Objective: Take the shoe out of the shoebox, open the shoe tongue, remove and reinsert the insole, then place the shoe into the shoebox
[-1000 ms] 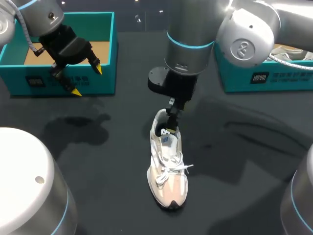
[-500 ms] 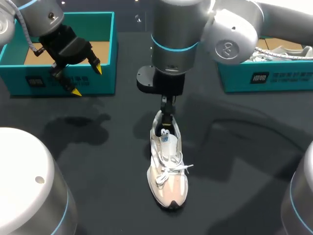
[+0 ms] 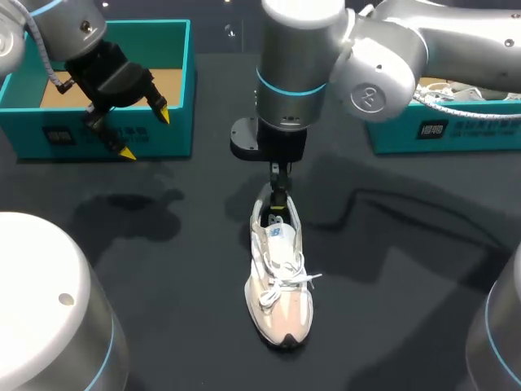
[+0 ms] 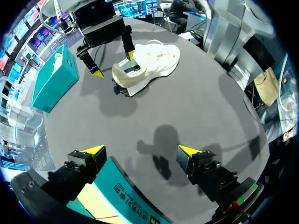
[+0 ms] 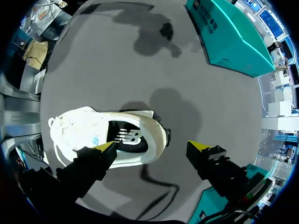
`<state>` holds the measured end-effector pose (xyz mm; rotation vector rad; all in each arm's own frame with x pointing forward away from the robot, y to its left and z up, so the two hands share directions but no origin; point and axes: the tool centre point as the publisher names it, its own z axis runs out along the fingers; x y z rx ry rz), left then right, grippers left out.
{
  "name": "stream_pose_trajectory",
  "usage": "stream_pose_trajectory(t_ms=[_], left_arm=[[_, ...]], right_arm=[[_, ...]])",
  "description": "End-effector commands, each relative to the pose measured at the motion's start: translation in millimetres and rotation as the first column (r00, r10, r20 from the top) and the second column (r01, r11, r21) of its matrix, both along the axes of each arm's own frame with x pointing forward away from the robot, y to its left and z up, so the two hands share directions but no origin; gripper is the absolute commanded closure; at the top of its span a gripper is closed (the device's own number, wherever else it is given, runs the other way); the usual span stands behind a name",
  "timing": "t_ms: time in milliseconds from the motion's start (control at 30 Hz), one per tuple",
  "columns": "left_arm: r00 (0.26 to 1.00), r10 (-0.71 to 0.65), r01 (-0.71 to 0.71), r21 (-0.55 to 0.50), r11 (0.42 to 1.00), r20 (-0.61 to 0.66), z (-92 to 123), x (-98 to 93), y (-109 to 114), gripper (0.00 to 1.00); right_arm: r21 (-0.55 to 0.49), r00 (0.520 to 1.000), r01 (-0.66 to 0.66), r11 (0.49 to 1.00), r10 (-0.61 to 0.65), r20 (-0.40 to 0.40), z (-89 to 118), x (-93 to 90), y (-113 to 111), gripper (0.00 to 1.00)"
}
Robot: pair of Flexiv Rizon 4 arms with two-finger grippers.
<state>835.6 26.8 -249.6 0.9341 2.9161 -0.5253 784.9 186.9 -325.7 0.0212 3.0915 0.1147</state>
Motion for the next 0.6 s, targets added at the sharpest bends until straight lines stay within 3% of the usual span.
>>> stream_pose_trajectory(t_ms=[33, 233, 267, 333, 600], left_arm=[[1.000, 0.000, 0.000, 0.001, 1.000, 0.001, 0.3, -0.6, 0.5, 0.00], [1.000, 0.000, 0.000, 0.001, 1.000, 0.001, 0.3, -0.6, 0.5, 0.00], [1.000, 0.000, 0.000, 0.001, 1.000, 0.001, 0.3, -0.6, 0.5, 0.00], [1.000, 0.000, 0.000, 0.001, 1.000, 0.001, 0.3, -0.6, 0.5, 0.00], [1.000, 0.000, 0.000, 0.001, 1.000, 0.001, 0.3, -0.6, 0.5, 0.00]], right_arm=[[-0.008, 1.000, -0.005, 1.000, 0.005, -0.002, -13.6, 4.5, 8.5, 0.00], [-0.012, 1.000, 0.002, 1.000, -0.003, -0.009, -26.5, 7.9, 9.9, 0.04], [-0.016, 1.000, 0.004, 1.000, -0.004, -0.009, -28.5, 8.2, 10.3, 0.12], [-0.017, 1.000, 0.002, 1.000, -0.002, -0.001, -32.9, 9.0, 11.1, 0.16], [-0.018, 1.000, -0.015, 1.000, 0.016, 0.005, -51.1, 13.6, 12.7, 0.16]])
